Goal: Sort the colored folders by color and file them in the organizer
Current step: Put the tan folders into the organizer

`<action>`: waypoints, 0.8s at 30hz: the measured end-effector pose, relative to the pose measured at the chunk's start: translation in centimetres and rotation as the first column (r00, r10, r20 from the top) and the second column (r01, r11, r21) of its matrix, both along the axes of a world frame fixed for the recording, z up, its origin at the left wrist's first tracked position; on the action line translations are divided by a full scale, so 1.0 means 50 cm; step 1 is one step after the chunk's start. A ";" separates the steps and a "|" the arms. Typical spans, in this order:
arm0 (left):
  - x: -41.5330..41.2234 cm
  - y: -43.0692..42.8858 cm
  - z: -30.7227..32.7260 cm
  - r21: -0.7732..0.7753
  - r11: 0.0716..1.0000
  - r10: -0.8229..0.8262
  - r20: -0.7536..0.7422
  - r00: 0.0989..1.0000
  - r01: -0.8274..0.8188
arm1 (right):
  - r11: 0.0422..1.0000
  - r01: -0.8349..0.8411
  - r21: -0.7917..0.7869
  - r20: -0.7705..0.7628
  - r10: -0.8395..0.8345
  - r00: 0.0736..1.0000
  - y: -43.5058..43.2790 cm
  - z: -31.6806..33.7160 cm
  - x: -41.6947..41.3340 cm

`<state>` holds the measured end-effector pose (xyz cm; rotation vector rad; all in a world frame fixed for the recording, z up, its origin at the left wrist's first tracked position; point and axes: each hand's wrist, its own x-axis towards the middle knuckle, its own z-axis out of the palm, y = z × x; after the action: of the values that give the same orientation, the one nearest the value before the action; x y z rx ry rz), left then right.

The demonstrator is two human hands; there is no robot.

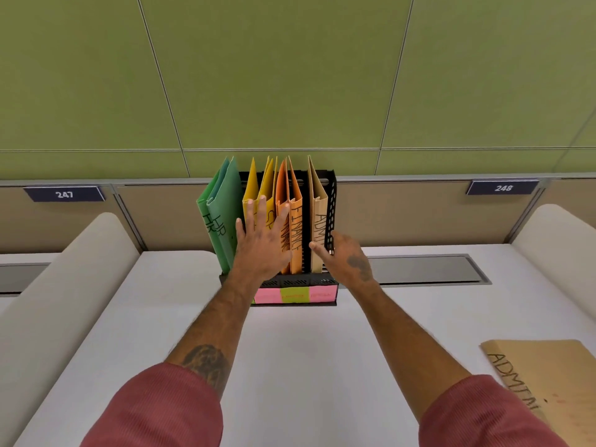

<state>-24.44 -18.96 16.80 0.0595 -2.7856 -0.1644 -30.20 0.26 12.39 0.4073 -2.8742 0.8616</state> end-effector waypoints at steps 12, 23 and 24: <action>0.191 0.070 -0.146 -0.055 0.997 0.058 0.112 0.992 -0.052 | 0.940 -0.093 0.327 -0.043 0.113 0.993 0.125 -0.109 0.168; 0.331 0.236 -0.244 -0.025 0.993 0.117 0.232 0.966 -0.114 | 0.904 -0.171 0.392 0.044 0.167 0.985 0.316 -0.178 0.286; 0.340 0.253 -0.251 -0.031 0.994 0.112 0.240 0.964 -0.108 | 0.903 -0.173 0.394 0.050 0.166 0.985 0.328 -0.186 0.298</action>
<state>-7.46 -6.33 4.24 0.2456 -3.0159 -0.1110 -15.31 16.65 3.10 0.7012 -3.0572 0.2863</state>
